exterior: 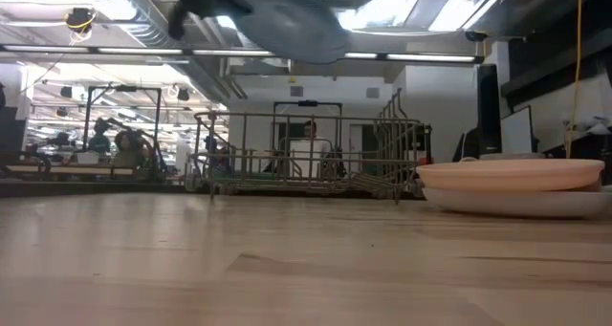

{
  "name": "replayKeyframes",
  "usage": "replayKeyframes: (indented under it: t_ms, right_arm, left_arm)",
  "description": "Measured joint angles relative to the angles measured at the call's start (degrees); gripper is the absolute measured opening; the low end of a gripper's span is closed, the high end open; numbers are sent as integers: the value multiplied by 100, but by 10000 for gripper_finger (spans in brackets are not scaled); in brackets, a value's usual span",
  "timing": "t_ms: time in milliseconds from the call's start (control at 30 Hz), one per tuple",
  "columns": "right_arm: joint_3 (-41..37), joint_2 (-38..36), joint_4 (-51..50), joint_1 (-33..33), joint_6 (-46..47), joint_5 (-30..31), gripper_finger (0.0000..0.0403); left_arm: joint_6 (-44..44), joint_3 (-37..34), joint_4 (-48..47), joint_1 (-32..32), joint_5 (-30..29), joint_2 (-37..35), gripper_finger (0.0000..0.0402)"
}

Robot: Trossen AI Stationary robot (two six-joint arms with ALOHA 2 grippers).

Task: Sort dishes
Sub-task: Put the blue plate in the dish rack

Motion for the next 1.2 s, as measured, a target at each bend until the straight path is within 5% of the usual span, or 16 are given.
replayKeyframes:
  t_ms: [267,467,733,1033,1200]
  right_arm:
    - [0,-295,-300,-2,-515,665,55]
    - [0,-268,-596,-46,-518,899,55]
    - [0,-266,-1971,-861,58,861,55]
    - [0,-263,-3495,-2161,1589,-790,55]
    - [0,-122,-3740,-2534,1888,-1197,55]
  left_arm:
    - [1098,1,-8,156,-2572,44,3]
    - [1254,0,-14,227,-3527,540,3]
    - [1390,2,36,238,-4234,1441,3]
    - [2072,9,1165,309,-4226,2288,3]
    - [2470,95,1504,366,-4247,2592,3]
